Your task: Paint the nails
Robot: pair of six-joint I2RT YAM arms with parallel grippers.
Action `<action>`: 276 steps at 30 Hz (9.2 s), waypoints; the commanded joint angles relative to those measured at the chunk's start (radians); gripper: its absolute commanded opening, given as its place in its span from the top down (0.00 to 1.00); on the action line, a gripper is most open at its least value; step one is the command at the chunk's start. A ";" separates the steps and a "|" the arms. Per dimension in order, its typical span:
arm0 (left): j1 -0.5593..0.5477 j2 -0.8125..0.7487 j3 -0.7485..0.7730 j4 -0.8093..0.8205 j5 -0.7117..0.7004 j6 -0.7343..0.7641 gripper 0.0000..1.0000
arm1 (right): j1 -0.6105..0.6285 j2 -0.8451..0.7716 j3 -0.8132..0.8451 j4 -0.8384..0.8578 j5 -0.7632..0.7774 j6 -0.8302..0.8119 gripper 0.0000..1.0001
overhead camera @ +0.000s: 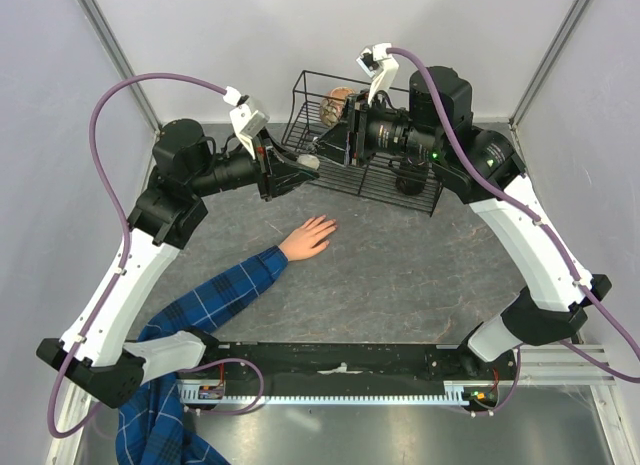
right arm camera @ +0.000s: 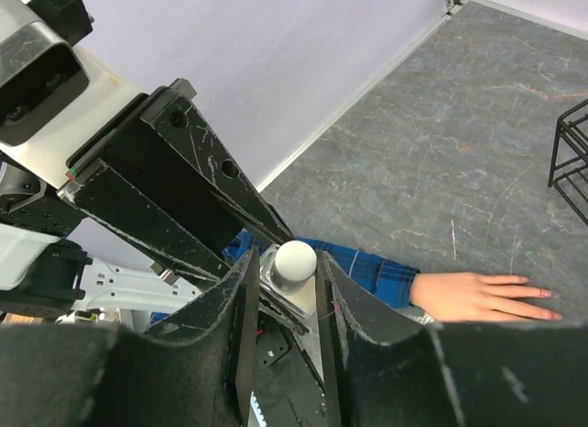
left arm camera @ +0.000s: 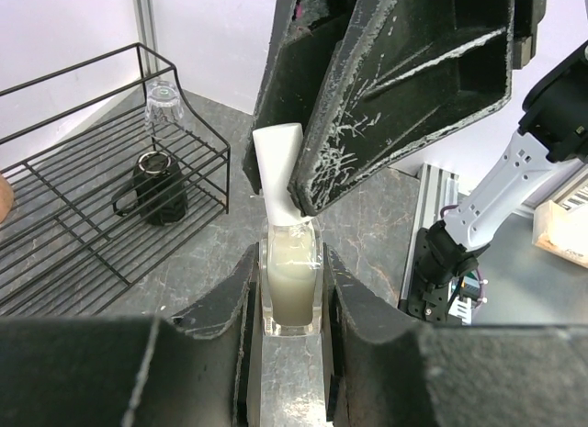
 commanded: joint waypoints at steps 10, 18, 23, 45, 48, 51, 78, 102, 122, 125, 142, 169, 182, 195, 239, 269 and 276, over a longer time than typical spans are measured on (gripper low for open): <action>-0.002 0.009 0.040 0.010 0.074 0.029 0.98 | -0.001 -0.008 0.044 -0.026 -0.029 -0.040 0.52; -0.004 0.011 0.040 -0.008 0.099 0.039 0.98 | -0.001 -0.002 0.051 -0.044 -0.046 -0.052 0.52; -0.004 0.011 0.041 -0.014 0.102 0.039 0.98 | -0.001 -0.002 0.057 -0.044 -0.040 -0.052 0.54; -0.004 0.008 0.044 -0.021 0.113 0.043 0.98 | -0.002 -0.008 0.042 -0.067 -0.051 -0.077 0.73; -0.004 0.008 0.038 -0.021 0.126 0.040 0.98 | -0.002 -0.007 0.050 -0.066 -0.048 -0.078 0.88; -0.002 0.006 0.031 -0.021 0.159 0.035 0.98 | -0.002 -0.012 0.057 -0.066 -0.022 -0.095 1.00; -0.004 -0.014 -0.020 0.042 0.320 -0.018 0.98 | -0.009 -0.168 -0.166 0.115 -0.154 -0.238 1.00; -0.002 -0.029 -0.020 -0.021 0.220 0.058 0.98 | -0.038 -0.212 -0.197 0.111 -0.140 -0.216 1.00; -0.004 -0.155 -0.013 -0.008 -0.294 0.112 0.98 | -0.050 -0.369 -0.780 0.463 0.303 0.004 1.00; -0.002 -0.155 0.006 0.004 -0.301 0.077 0.98 | -0.062 -0.342 -0.906 0.536 0.308 0.020 1.00; -0.004 -0.035 0.112 0.038 -0.240 0.023 0.98 | 0.021 -0.081 -1.363 1.094 0.397 -0.005 1.00; -0.004 0.015 0.170 -0.007 -0.176 0.045 0.98 | 0.018 0.116 -1.294 1.168 0.454 -0.038 1.00; -0.004 0.011 0.164 -0.013 -0.170 0.051 0.98 | 0.007 0.153 -1.271 1.169 0.435 -0.037 1.00; -0.004 0.009 0.158 -0.016 -0.167 0.057 0.98 | 0.007 0.168 -1.268 1.156 0.426 -0.032 1.00; -0.004 0.011 0.155 -0.018 -0.156 0.054 0.98 | -0.016 0.220 -1.257 1.189 0.417 -0.014 1.00; -0.004 0.019 0.161 -0.022 -0.154 0.055 0.98 | -0.025 0.223 -1.249 1.166 0.406 -0.028 1.00; -0.004 0.020 0.161 -0.021 -0.153 0.055 0.98 | -0.002 0.208 -1.251 1.152 0.402 -0.029 1.00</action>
